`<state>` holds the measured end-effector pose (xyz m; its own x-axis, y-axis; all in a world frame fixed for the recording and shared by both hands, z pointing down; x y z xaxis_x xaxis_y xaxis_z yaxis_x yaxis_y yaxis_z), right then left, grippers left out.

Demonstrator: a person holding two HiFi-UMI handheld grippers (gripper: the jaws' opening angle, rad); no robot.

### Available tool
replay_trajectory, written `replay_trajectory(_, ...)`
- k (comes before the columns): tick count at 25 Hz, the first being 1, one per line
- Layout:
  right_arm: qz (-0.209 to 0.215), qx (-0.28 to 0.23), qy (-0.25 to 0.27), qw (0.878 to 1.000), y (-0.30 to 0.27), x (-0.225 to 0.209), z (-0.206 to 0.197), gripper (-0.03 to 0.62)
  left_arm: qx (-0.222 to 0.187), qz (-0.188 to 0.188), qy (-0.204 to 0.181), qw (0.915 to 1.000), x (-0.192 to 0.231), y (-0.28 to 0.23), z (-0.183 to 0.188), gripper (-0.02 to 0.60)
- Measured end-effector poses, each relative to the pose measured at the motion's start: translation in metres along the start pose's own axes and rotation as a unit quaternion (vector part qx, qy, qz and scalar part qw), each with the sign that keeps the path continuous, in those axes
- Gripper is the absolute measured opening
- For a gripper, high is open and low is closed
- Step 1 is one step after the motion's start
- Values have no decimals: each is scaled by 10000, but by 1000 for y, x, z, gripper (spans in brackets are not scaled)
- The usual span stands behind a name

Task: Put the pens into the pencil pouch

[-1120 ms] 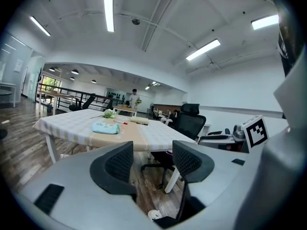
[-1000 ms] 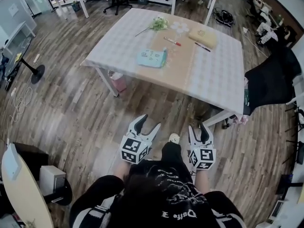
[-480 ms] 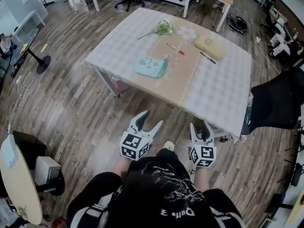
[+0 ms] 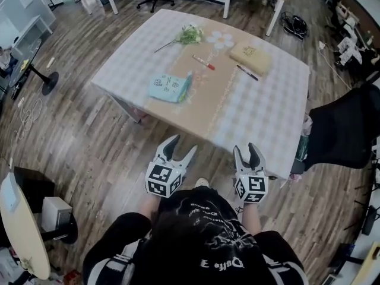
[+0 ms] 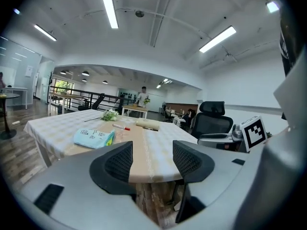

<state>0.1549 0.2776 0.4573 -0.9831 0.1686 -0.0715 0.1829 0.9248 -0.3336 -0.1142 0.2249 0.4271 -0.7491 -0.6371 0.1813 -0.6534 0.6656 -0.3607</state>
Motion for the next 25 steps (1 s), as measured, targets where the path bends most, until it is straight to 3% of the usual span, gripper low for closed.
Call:
replay_trajectory(10, 207, 144, 67, 9997, -30, -48, 10, 213, 58, 324, 208, 9992, -2, -47, 11, 261)
replay_trajectory(15, 156, 187, 37, 9997, -45, -59, 14, 213, 46, 401, 57, 9992, 8, -69, 20, 261)
replay_trajectory(25, 8, 298, -118, 9995, -110, -65, 30, 213, 250, 321, -191, 9990, 67, -122, 46, 261)
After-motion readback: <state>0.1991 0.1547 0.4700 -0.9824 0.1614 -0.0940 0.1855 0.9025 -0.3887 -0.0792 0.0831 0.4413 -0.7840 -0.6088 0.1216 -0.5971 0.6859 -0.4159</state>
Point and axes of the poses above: the fingertips, and each gripper's own axes: y backward along the fingers, x to its left, z out of its top, the point moved 10 cm from there along y, backward along the fingers, and after that the axes turned 4 degrees about x, right-handed, at the moved point
